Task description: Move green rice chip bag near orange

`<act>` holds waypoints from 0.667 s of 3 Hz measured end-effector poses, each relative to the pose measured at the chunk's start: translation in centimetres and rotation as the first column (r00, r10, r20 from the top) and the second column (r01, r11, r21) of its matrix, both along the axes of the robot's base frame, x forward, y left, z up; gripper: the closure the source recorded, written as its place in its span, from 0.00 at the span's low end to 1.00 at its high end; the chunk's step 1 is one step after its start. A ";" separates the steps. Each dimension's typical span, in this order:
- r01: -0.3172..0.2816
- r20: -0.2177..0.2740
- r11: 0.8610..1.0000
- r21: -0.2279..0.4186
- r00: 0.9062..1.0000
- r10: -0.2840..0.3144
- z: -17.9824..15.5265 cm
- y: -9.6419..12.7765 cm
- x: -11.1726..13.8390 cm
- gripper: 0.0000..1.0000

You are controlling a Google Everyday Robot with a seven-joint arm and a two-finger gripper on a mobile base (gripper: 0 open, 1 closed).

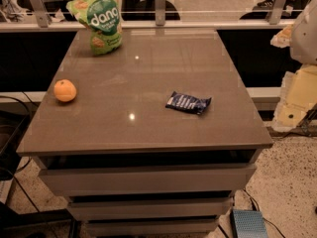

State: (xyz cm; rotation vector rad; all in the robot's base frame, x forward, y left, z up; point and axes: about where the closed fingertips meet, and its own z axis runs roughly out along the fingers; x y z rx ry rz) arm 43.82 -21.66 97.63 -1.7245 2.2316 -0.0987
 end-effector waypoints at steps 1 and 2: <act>0.000 0.000 1.000 0.000 1.000 0.000 0.0 0.0 0.0 0.00; 0.003 0.011 0.999 0.040 1.000 -0.003 -0.3 0.3 0.4 0.00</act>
Offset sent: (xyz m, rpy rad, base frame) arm 0.0111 0.0065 -0.0124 0.0991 -0.0046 -0.0062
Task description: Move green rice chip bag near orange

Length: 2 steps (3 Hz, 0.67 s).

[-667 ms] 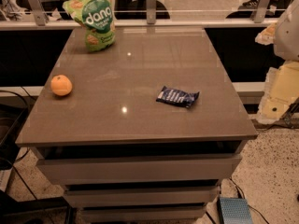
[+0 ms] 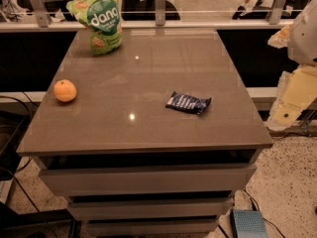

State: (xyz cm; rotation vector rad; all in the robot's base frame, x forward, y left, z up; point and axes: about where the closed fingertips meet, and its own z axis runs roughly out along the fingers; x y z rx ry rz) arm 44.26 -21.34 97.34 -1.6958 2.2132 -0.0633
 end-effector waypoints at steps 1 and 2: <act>-0.017 0.026 0.995 0.094 1.000 0.014 -1.8 1.7 2.8 0.00; -0.003 0.096 0.983 0.186 0.995 -0.015 -3.2 3.9 7.7 0.00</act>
Offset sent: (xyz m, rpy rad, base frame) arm 0.1475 0.0618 -0.0429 0.3144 -0.2163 -0.0561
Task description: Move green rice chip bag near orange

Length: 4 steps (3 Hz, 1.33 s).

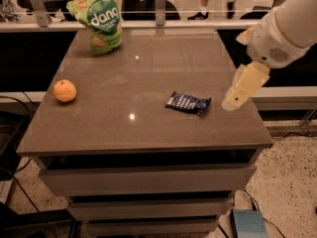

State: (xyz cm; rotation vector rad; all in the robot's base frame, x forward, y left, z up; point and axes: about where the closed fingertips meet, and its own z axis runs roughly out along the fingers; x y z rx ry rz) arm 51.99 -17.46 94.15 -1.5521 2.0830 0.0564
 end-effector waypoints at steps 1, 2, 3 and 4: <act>0.006 0.066 0.993 0.119 0.998 -0.014 -0.3 3.1 4.8 0.00; -0.004 0.110 0.971 0.239 0.994 -0.023 -0.2 7.4 8.3 0.00; -0.004 0.110 0.971 0.239 0.994 -0.023 -0.2 7.4 8.3 0.00; -0.045 0.129 0.953 0.299 0.992 0.006 -0.9 8.5 9.9 0.00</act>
Offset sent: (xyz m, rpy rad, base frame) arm 0.1178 0.1163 -0.0034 0.3752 -0.1401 -0.0103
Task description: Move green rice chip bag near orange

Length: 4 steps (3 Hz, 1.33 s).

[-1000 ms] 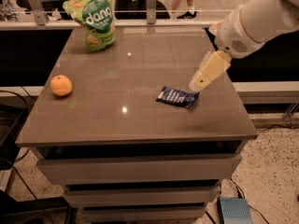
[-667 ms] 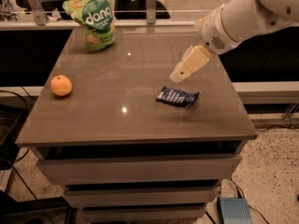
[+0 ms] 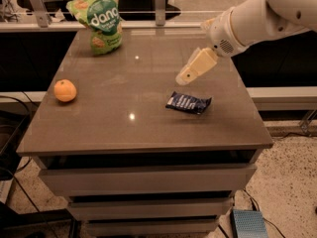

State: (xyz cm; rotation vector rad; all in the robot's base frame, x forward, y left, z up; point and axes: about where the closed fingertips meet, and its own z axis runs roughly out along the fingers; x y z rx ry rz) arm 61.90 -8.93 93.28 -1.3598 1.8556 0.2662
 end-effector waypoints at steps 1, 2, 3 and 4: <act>-0.019 0.026 0.996 0.089 1.000 0.016 -1.2 2.7 3.7 0.00; -0.038 0.062 0.981 0.192 0.998 0.026 -2.1 6.6 8.3 0.00; -0.027 0.099 0.961 0.275 0.995 0.000 -3.0 10.2 12.7 0.00; -0.014 0.127 0.937 0.349 0.991 -0.032 -3.2 12.9 16.1 0.00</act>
Offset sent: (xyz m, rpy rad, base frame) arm 0.1414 0.1091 -0.0283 0.3288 -0.1077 0.0429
